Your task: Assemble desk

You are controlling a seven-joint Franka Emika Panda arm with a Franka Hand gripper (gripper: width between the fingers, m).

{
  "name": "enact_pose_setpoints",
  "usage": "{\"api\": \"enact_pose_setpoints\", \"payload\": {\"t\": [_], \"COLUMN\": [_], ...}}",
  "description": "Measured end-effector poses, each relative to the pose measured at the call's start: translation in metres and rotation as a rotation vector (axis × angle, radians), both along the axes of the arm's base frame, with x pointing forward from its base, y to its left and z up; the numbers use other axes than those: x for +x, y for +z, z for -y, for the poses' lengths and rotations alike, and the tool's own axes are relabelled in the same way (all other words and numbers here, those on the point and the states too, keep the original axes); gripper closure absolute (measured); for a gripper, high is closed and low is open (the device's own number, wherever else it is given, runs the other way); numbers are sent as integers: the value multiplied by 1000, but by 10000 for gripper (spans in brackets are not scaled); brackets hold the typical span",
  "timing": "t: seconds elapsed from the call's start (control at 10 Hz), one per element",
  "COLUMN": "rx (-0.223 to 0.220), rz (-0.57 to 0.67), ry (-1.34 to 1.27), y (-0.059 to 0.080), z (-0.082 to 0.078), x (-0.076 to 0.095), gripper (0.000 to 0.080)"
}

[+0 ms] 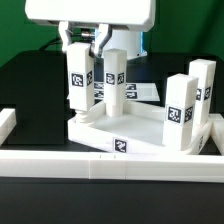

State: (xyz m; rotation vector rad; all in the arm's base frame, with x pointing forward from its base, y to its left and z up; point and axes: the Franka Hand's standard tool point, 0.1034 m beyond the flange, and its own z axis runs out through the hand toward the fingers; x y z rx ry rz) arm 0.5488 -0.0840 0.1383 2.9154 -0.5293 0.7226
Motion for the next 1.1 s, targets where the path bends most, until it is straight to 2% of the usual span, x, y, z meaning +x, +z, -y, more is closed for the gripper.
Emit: {"api": "enact_pose_setpoints", "payload": {"t": [0.2, 1.1], "rx": [-13, -18], "rz": [13, 21], "ry": [9, 17], "y": [0, 0], "z": [-3, -7], "x": [2, -1], "gripper": [509, 509]}}
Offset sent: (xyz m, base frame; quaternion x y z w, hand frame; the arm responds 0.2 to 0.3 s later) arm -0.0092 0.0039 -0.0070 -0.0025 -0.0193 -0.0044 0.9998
